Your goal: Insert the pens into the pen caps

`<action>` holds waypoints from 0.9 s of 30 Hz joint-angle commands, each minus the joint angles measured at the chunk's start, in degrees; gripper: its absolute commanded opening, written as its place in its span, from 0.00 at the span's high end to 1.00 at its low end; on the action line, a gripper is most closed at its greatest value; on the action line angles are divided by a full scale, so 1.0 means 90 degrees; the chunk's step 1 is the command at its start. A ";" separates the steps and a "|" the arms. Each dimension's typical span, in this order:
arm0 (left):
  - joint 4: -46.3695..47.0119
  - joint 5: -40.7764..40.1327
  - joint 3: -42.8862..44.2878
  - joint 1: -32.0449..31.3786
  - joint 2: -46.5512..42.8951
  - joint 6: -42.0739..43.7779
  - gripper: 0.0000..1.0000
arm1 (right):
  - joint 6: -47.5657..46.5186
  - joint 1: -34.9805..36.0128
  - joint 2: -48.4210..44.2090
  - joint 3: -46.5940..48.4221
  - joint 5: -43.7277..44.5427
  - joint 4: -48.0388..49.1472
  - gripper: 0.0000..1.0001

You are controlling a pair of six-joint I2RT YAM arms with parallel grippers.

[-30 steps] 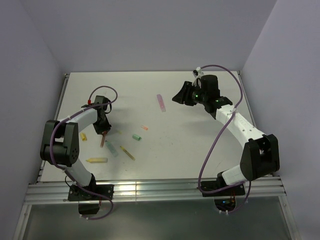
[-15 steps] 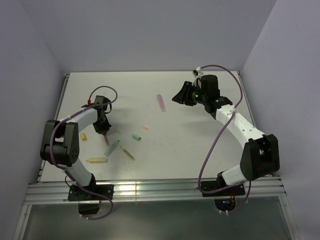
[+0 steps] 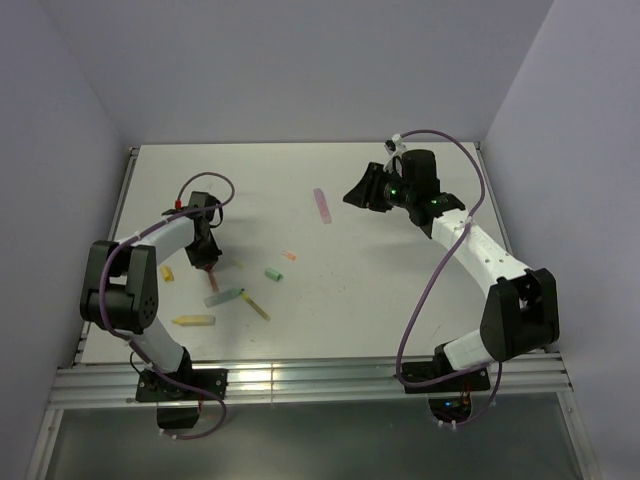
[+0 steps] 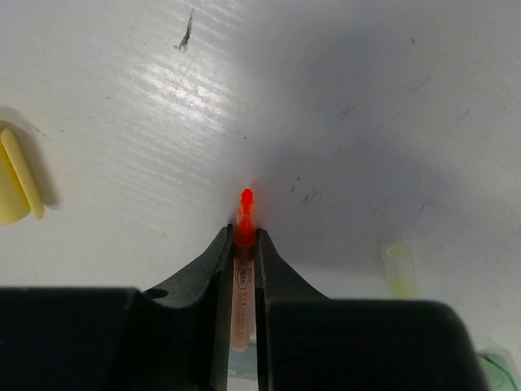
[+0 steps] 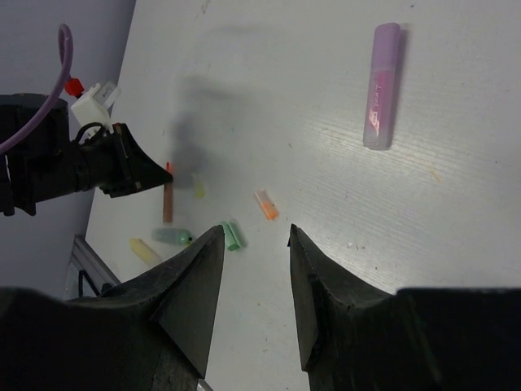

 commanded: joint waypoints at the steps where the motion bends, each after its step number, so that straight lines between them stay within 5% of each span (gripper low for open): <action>1: -0.0287 0.0086 0.0254 0.0023 -0.0410 -0.0051 1.00 | -0.0014 -0.0058 -0.0121 0.0007 -0.0154 0.0326 0.55; 11: -0.0561 0.0046 0.0850 0.0023 -0.1338 -0.0168 1.00 | 0.0132 0.0323 0.0006 -0.0081 -0.0915 0.0912 0.54; 17: -0.0327 0.0602 0.1113 -0.0016 -0.2090 -0.0646 1.00 | 0.0718 0.1074 0.0015 -0.0306 -0.1521 0.2472 0.52; 27: 0.0015 0.0409 0.2050 -0.1323 -0.2403 -0.1554 1.00 | 0.1188 0.1885 0.0367 -0.0199 -0.1307 0.3402 0.46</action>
